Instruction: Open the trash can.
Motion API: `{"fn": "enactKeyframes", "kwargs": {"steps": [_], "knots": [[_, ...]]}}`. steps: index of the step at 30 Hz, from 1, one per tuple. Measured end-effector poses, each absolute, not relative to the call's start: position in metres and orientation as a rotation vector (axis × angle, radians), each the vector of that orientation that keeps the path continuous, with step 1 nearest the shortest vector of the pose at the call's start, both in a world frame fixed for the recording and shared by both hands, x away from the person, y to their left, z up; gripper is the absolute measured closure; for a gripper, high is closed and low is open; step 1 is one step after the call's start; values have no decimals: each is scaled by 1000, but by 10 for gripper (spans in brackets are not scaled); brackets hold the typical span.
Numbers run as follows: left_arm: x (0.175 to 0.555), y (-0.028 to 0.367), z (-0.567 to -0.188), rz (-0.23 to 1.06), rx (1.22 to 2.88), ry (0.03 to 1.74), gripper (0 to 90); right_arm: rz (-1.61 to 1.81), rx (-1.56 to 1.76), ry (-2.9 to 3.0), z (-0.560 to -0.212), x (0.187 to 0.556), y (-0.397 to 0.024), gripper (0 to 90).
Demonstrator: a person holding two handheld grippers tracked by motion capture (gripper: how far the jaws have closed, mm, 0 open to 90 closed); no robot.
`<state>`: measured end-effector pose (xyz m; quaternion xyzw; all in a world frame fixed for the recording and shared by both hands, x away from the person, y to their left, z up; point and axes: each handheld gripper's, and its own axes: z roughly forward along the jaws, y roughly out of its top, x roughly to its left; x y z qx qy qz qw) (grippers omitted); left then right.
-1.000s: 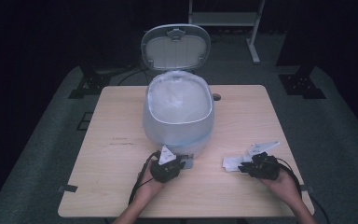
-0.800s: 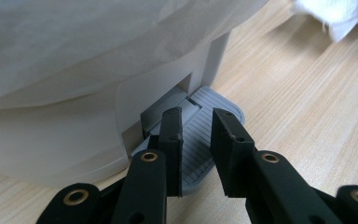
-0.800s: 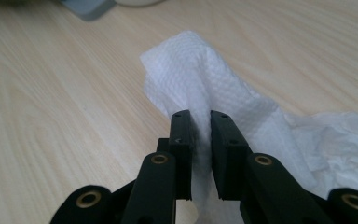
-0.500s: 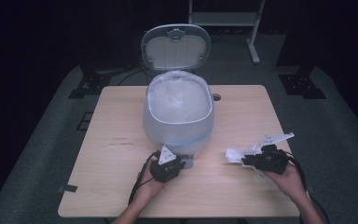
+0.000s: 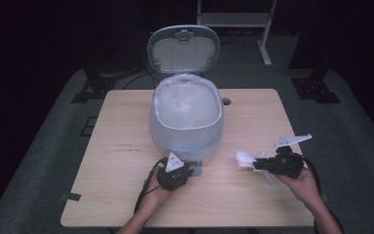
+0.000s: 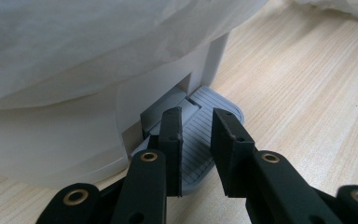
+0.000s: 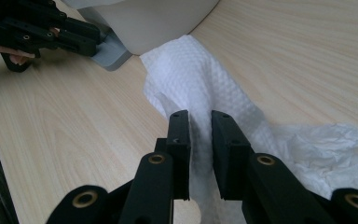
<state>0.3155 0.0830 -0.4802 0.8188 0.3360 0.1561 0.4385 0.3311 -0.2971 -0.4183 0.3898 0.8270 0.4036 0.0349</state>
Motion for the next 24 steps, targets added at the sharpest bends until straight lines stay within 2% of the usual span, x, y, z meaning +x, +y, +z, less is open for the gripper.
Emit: {"fn": "enactKeyframes", "kwargs": {"steps": [20, 24], "knots": [[316, 83, -480, 390, 2042, 825, 739, 1283, 1281, 2599, -427, 339, -294, 753], [316, 83, -480, 392, 2044, 824, 739, 1244, 1254, 2606, -428, 338, -291, 812]]}}
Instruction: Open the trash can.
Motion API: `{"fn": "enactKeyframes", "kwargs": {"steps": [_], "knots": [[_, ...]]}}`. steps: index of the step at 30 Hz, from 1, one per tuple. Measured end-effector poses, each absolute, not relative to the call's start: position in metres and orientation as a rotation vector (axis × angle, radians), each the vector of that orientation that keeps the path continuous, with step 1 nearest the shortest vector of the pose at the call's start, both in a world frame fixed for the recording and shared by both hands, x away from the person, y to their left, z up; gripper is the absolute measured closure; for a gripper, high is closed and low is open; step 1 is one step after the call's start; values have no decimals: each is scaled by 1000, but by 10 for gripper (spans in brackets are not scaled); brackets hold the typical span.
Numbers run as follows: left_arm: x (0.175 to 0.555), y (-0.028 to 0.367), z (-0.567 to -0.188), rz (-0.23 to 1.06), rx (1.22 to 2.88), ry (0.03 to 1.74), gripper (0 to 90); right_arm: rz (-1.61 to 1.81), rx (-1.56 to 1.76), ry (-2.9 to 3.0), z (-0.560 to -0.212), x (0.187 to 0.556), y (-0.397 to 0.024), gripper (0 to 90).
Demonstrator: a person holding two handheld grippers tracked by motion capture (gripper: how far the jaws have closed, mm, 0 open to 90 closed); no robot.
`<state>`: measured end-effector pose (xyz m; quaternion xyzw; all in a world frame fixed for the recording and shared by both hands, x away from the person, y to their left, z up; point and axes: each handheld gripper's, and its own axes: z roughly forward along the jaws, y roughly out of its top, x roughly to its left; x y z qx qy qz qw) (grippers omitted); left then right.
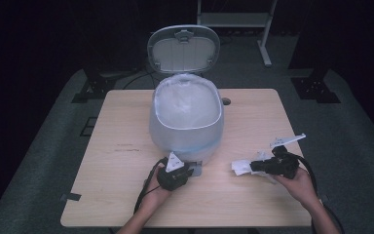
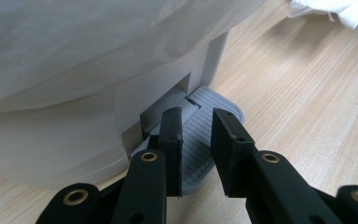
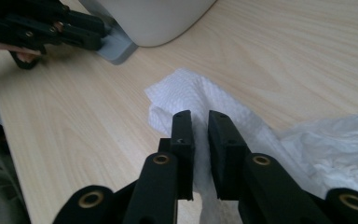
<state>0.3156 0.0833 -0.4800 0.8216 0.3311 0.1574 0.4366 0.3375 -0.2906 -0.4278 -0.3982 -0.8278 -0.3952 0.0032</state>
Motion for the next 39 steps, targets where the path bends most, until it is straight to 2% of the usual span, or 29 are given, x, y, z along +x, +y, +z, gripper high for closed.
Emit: {"fn": "enactKeyframes", "kwargs": {"steps": [12, 31, 39], "knots": [[316, 83, -480, 391, 2041, 825, 738, -1239, -1236, -2624, -416, 337, -289, 849], [316, 84, -480, 390, 2048, 817, 735, -1342, -1240, -2632, -379, 336, -293, 843], [316, 84, -480, 390, 2049, 815, 734, -1327, -1232, -2619, -380, 336, -292, 824]]}}
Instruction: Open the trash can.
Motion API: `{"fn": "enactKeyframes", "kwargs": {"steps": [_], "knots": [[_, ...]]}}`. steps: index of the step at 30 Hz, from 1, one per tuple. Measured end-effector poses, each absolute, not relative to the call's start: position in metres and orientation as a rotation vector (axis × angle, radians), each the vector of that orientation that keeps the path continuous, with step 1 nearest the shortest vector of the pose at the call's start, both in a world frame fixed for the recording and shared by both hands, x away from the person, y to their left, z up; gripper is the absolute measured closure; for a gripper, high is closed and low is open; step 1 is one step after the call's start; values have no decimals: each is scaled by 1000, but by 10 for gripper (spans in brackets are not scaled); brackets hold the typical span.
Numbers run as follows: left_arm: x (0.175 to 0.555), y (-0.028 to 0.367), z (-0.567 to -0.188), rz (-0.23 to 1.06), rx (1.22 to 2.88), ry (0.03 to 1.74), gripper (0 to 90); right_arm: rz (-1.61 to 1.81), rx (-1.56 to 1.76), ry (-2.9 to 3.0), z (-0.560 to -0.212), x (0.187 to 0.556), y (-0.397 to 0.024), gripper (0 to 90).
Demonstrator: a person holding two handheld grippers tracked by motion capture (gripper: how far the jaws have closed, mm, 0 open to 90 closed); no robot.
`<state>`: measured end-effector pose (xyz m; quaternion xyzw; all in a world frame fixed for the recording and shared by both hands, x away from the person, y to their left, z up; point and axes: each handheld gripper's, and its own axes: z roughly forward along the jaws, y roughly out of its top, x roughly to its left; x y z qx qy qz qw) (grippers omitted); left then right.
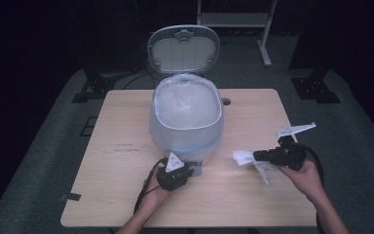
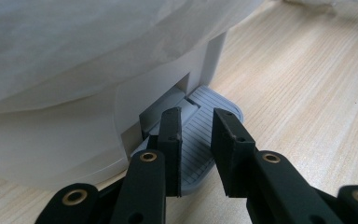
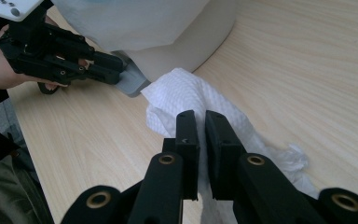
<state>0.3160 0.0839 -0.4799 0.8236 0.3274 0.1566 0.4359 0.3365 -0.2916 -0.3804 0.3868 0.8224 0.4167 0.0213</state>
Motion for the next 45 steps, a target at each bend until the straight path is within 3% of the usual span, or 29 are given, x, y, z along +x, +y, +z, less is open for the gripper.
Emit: {"fn": "enactKeyframes", "kwargs": {"steps": [15, 19, 27, 45], "knots": [[316, 84, -480, 384, 2044, 815, 732, 1298, 1195, 2569, -376, 337, -288, 831], [316, 84, -480, 383, 2043, 814, 732, 1305, 1216, 2578, -378, 338, -288, 792], [316, 84, -480, 382, 2041, 812, 731, 1289, 1205, 2594, -380, 339, -287, 848], [317, 84, -480, 375, 2038, 814, 728, 1344, 1154, 2551, -344, 340, -288, 848]]}}
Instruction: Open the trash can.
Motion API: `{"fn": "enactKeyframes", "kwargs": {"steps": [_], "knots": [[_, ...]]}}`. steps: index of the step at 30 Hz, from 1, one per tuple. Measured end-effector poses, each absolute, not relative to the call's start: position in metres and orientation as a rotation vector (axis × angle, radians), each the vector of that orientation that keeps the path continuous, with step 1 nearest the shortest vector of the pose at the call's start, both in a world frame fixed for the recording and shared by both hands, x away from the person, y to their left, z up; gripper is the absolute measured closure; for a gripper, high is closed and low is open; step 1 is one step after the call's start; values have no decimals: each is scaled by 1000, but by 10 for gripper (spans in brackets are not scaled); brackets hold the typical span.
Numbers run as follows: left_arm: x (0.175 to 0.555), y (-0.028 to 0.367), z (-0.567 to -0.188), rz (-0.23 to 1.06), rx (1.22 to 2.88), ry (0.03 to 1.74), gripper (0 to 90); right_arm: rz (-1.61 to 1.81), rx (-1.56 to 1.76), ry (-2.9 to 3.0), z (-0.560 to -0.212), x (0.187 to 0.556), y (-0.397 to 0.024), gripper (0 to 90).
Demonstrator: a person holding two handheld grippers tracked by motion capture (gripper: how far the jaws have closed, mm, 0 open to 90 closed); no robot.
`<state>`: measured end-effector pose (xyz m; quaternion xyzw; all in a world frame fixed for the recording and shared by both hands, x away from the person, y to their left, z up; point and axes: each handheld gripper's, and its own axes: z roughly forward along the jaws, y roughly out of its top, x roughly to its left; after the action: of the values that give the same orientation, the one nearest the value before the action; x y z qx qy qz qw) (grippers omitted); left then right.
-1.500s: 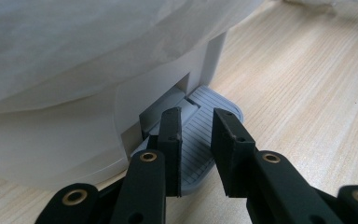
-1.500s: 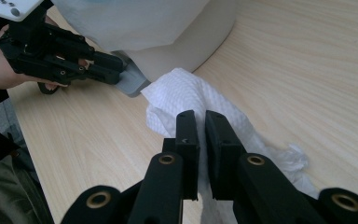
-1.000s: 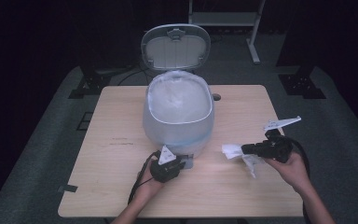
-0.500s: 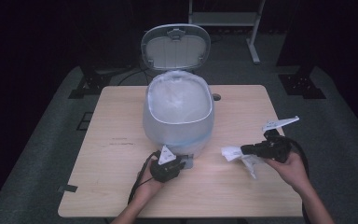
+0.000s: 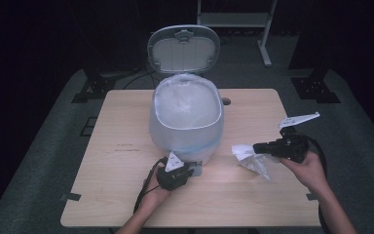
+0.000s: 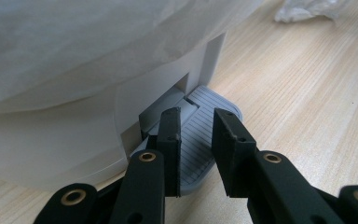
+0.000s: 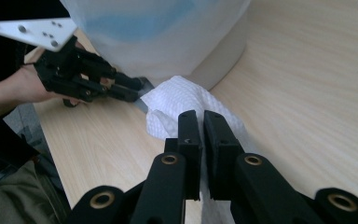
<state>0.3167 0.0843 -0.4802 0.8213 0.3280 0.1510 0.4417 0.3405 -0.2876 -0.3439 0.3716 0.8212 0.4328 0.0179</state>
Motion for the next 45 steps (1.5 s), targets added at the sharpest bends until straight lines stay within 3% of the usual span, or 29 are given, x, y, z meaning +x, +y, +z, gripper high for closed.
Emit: {"fn": "enactKeyframes", "kwargs": {"steps": [30, 45], "knots": [[317, 85, -480, 366, 2034, 815, 725, 1370, 1132, 2544, -308, 345, -287, 847], [317, 85, -480, 366, 2034, 814, 725, 1358, 1056, 2531, -273, 346, -276, 855]]}}
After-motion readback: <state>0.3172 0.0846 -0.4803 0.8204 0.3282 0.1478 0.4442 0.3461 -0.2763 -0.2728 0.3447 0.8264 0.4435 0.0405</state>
